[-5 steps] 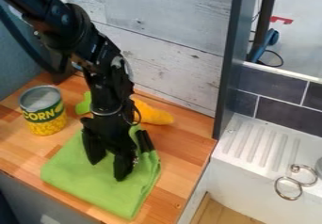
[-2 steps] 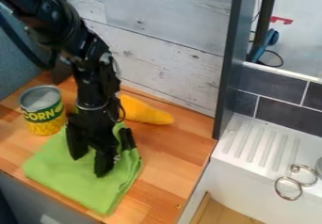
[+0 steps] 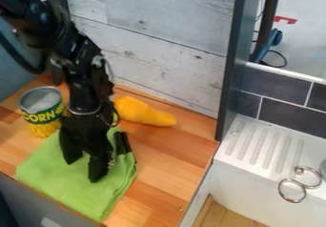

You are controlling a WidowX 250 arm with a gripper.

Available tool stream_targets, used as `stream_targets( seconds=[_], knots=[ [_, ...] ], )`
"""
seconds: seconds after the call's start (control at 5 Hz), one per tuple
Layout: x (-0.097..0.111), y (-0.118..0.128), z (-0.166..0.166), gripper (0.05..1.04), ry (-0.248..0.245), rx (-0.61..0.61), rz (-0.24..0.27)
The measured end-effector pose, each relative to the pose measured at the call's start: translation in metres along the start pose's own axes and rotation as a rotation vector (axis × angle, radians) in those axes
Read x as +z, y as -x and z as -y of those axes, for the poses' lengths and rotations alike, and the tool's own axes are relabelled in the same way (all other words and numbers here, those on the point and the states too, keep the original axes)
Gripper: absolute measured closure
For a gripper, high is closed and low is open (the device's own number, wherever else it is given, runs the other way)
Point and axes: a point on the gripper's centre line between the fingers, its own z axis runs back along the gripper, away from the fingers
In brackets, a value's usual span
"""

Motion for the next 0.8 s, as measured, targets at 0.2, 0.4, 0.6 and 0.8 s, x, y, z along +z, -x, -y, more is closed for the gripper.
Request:
stream_targets(
  seconds=[0.2,0.4,0.6,0.8],
  knots=[
    [0.016,0.006,0.016,0.083,0.108,-0.025,0.05],
    [0.066,0.017,0.012,0.083,0.062,0.001,0.133],
    [0.098,0.03,0.011,0.083,0.047,0.007,0.161],
    [0.112,0.049,0.015,0.083,0.039,0.029,0.077]
  ],
)
